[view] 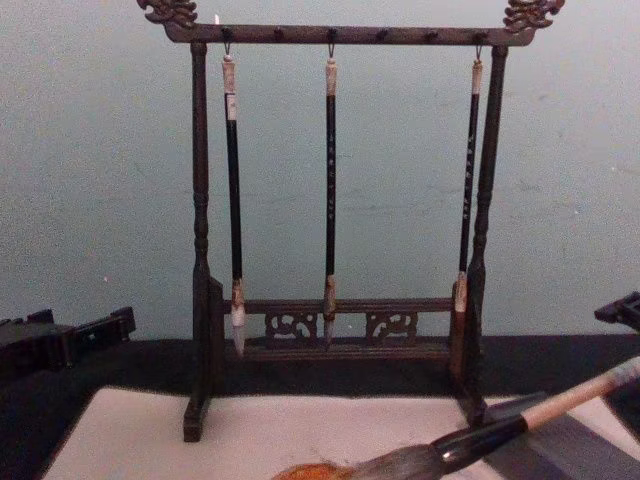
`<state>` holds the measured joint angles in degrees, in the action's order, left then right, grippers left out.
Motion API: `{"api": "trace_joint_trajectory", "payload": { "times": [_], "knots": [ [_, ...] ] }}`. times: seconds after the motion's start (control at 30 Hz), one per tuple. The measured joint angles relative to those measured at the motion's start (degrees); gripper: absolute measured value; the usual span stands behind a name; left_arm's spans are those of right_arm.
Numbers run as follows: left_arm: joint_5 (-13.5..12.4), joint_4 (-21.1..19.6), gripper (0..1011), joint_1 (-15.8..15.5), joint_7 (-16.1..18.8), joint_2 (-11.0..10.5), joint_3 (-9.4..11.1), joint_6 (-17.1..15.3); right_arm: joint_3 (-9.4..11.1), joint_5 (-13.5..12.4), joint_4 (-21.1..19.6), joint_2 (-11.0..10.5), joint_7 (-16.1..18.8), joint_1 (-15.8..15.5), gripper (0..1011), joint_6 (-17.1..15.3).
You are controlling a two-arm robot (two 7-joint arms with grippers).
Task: Pick up the brush from the inkstone, write on the paper, then place the brush back to its original position.
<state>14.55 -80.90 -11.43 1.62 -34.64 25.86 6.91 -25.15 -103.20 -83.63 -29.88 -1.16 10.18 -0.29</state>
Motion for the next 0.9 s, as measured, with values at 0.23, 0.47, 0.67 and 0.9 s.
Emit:
{"api": "trace_joint_trajectory", "payload": {
  "times": [0.23, 0.47, 0.67, 0.9],
  "knots": [
    [0.0, 0.0, 1002, 0.0, 0.0, 0.0, 0.0, 0.0, -0.9, 4.3, -8.8, -3.7, -5.7, -4.0, 1006, 6.0],
    [0.0, 0.0, 1002, 0.0, 0.0, 0.0, 0.0, 0.0, -3.9, 16.8, -16.7, -9.5, -14.1, -4.0, 1006, 8.2],
    [0.0, 0.0, 1002, 0.0, 0.0, 0.0, 0.0, 0.0, -9.6, 30.3, -20.1, -14.6, -18.1, 1.8, 1006, 1.7],
    [0.0, 0.0, 1002, 0.0, 0.0, 0.0, 0.0, 0.0, -14.3, 37.7, -20.5, -16.0, -17.0, 8.7, 1006, -8.1]
  ]
}}
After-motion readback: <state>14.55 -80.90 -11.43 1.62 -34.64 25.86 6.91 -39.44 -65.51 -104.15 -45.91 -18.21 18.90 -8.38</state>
